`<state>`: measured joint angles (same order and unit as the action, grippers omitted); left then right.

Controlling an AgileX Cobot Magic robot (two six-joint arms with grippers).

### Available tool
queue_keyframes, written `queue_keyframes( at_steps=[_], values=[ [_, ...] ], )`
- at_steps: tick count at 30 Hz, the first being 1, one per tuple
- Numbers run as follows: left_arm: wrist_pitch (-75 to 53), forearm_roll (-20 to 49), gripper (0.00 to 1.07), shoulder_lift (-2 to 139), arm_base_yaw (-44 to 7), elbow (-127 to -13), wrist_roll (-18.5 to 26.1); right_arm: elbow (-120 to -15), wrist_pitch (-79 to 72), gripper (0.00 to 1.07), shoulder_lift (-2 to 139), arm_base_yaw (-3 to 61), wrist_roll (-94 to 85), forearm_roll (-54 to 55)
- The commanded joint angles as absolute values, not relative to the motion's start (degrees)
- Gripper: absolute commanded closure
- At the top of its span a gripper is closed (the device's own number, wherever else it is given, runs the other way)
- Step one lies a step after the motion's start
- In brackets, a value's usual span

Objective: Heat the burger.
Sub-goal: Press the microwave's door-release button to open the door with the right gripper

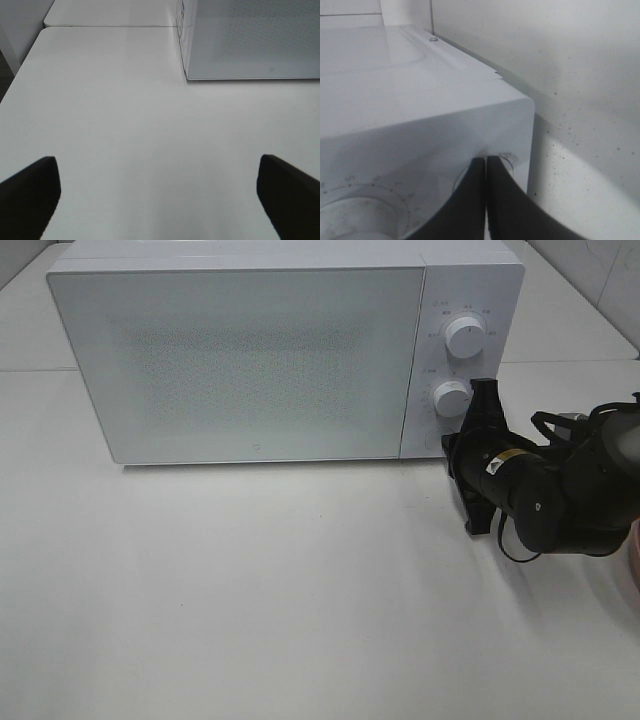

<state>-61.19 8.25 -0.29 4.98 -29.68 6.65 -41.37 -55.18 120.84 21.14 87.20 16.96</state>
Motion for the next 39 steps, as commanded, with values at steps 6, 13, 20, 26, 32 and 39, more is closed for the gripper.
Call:
queue_keyframes(
  at_steps=[6,13,20,26,32,39],
  values=[
    [-61.3,8.0,0.06,-1.1,5.0,-29.6,6.4,-44.1,-57.4,1.07,120.8,20.9,85.7,16.5],
    [-61.3,8.0,0.06,-1.1,5.0,-29.6,6.4,-44.1,-61.2,1.07,120.8,20.9,86.2,16.3],
    [-61.3,8.0,0.06,-1.1,5.0,-29.6,6.4,-44.4,-71.4,1.07,120.8,20.9,88.9,15.0],
    [-61.3,8.0,0.06,-1.1,5.0,-29.6,6.4,-48.6,-79.7,1.07,120.8,20.9,90.1,14.5],
    [-61.3,8.0,0.06,-1.1,5.0,-29.6,6.4,-52.5,-80.7,1.07,121.4,20.9,87.9,15.2],
    [-61.3,8.0,0.06,-1.1,5.0,-29.6,6.4,-57.6,-82.3,1.07,123.9,20.3,88.0,15.2]
  ],
)
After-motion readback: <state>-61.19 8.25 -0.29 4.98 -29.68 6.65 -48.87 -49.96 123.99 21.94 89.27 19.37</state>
